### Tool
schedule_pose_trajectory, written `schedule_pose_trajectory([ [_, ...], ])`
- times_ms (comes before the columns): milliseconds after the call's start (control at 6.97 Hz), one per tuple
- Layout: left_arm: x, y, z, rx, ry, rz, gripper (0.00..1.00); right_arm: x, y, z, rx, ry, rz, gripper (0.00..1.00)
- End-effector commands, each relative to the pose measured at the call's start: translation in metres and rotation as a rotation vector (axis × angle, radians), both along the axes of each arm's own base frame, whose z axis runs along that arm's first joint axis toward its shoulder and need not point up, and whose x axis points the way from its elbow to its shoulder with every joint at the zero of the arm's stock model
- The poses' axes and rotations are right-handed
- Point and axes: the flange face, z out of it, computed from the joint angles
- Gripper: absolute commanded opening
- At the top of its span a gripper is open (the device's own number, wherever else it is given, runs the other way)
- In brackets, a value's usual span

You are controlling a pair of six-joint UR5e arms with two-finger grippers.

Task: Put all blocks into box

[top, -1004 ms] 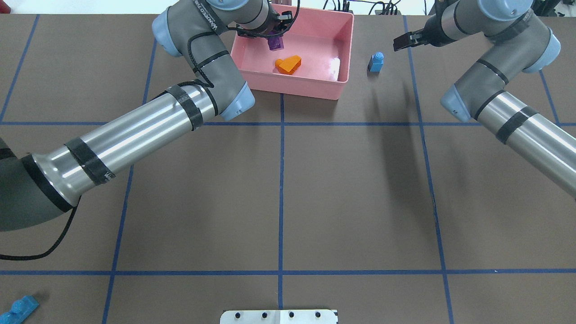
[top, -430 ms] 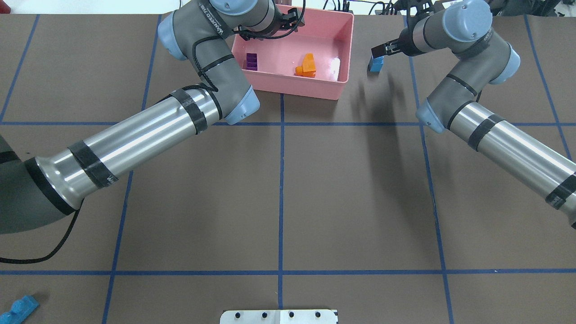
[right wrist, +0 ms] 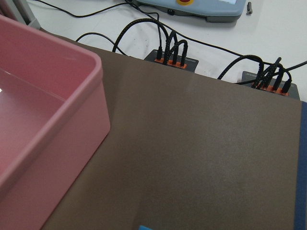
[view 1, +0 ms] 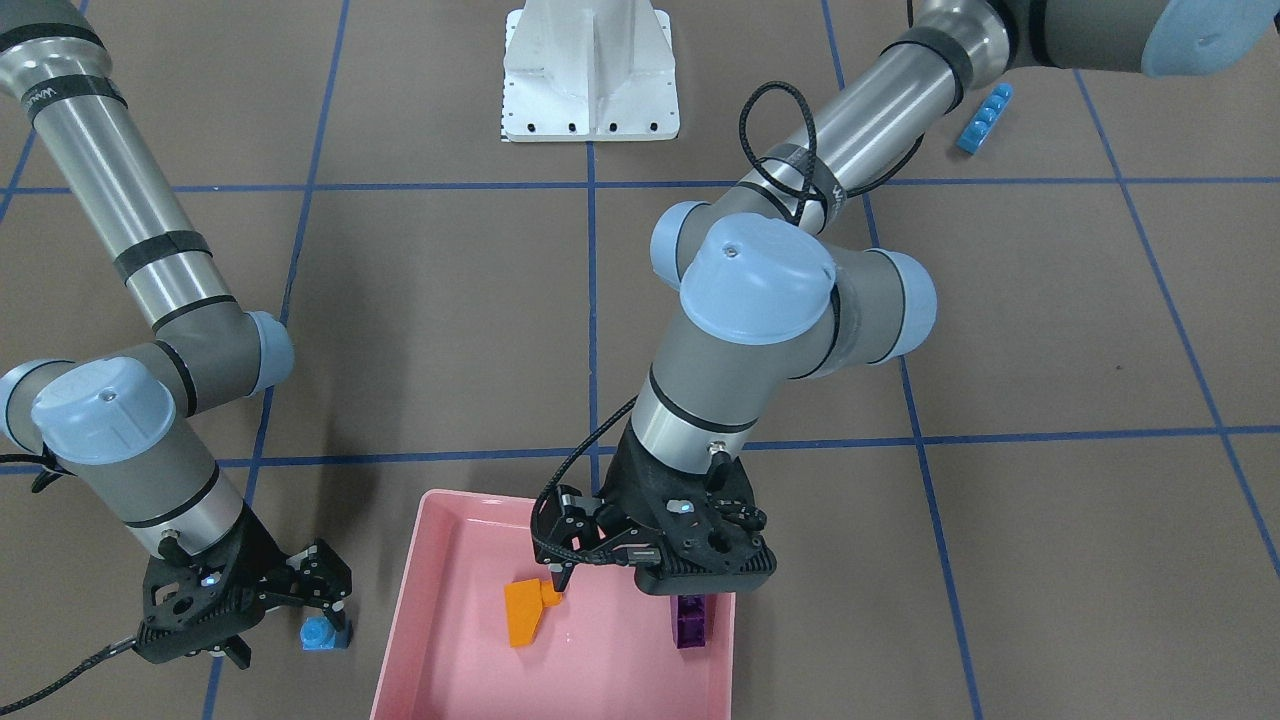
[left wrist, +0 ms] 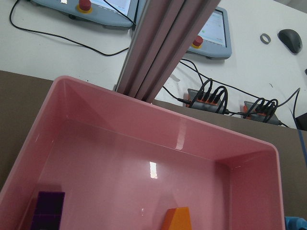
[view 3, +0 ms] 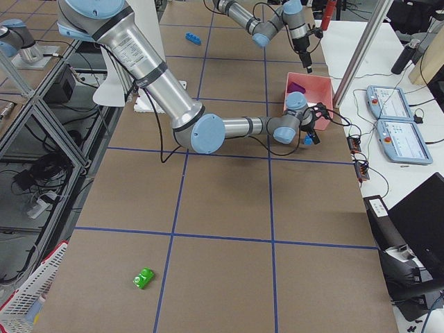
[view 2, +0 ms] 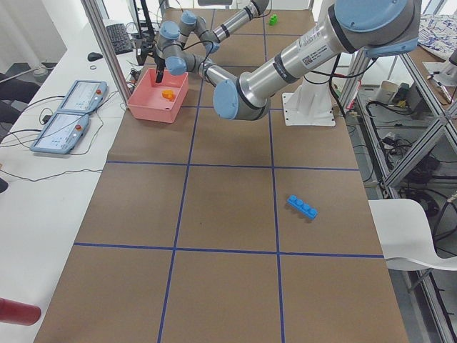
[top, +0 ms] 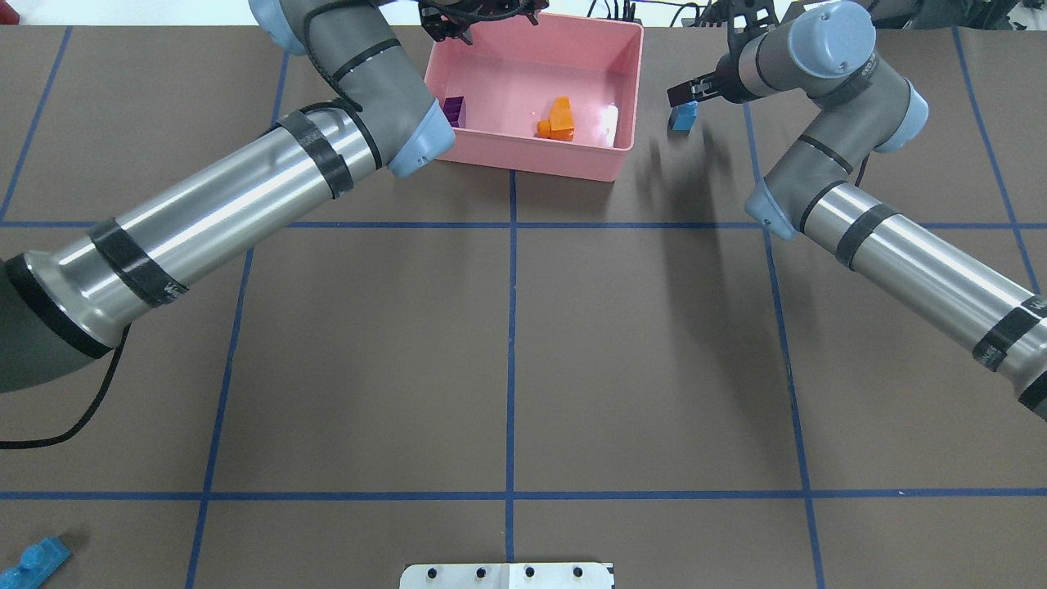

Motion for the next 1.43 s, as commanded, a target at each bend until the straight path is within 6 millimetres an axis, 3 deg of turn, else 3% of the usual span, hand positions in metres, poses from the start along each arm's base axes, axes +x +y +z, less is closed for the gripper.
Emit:
schedule_pose_trajectory([
  [0, -0.068, 0.000, 0.022, -0.042, 0.039, 0.080, 1.00, -0.007, 0.001, 0.001, -0.006, 0.004, -0.004, 0.99],
  [143, -0.114, 0.002, 0.049, -0.054, 0.063, 0.093, 1.00, -0.021, 0.003, -0.002, -0.008, 0.007, -0.015, 0.99],
  [287, -0.149, 0.009, 0.057, -0.055, 0.095, 0.110, 1.00, -0.028, 0.006, 0.004, -0.012, 0.019, -0.014, 0.99],
  [574, -0.171, 0.045, 0.085, -0.049, 0.100, 0.117, 1.00, -0.033, 0.007, 0.016, -0.031, 0.034, -0.020, 0.92],
  [717, -0.178, 0.064, 0.104, -0.050, 0.099, 0.120, 1.00, -0.033, 0.008, 0.019, -0.037, 0.038, -0.020, 0.76],
  [861, -0.188, 0.081, 0.130, -0.039, 0.084, 0.129, 1.00, -0.035, 0.007, 0.023, -0.045, 0.042, -0.021, 0.42],
  [1004, -0.201, 0.104, 0.154, -0.015, 0.055, 0.148, 1.00, -0.035, 0.008, 0.025, -0.049, 0.045, -0.022, 0.00],
  [1291, -0.219, 0.139, 0.169, -0.017, 0.006, 0.172, 1.00, -0.028, 0.003, 0.019, -0.045, 0.035, -0.017, 0.00],
])
